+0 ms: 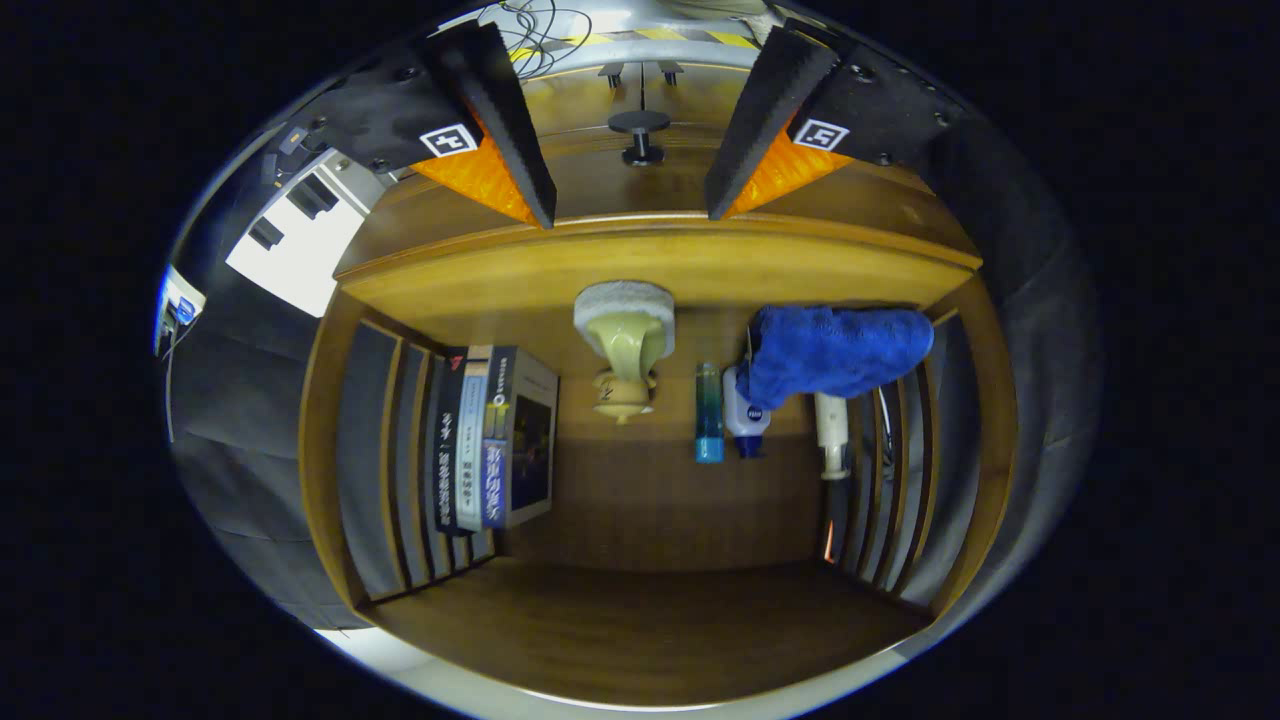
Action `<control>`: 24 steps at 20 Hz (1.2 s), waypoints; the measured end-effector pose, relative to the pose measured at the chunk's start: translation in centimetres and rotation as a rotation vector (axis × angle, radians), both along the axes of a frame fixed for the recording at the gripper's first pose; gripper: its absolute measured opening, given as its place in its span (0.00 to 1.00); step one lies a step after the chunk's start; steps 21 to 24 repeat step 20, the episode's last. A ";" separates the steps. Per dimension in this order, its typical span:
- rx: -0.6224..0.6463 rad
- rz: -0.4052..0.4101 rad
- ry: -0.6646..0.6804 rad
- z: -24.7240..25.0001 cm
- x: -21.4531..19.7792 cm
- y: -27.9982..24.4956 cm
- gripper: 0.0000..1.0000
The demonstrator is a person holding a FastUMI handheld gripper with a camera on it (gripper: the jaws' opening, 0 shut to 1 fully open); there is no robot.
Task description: Pull open the drawer, take out the items inside it, and place them on the countertop above the cabinet.
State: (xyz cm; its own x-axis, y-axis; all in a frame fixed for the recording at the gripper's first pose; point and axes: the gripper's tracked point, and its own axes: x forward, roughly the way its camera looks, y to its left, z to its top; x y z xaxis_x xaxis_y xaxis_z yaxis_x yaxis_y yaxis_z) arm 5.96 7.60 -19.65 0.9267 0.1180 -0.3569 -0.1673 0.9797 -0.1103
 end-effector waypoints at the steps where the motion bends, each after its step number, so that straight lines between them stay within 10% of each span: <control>1: 0.011 -0.002 -0.011 1.4 -0.5 0.0 0.98; 11: 0.101 -0.031 -0.101 15.0 -5.4 -0.5 0.99; 24: 0.087 -0.011 -0.126 16.3 -6.6 0.1 0.99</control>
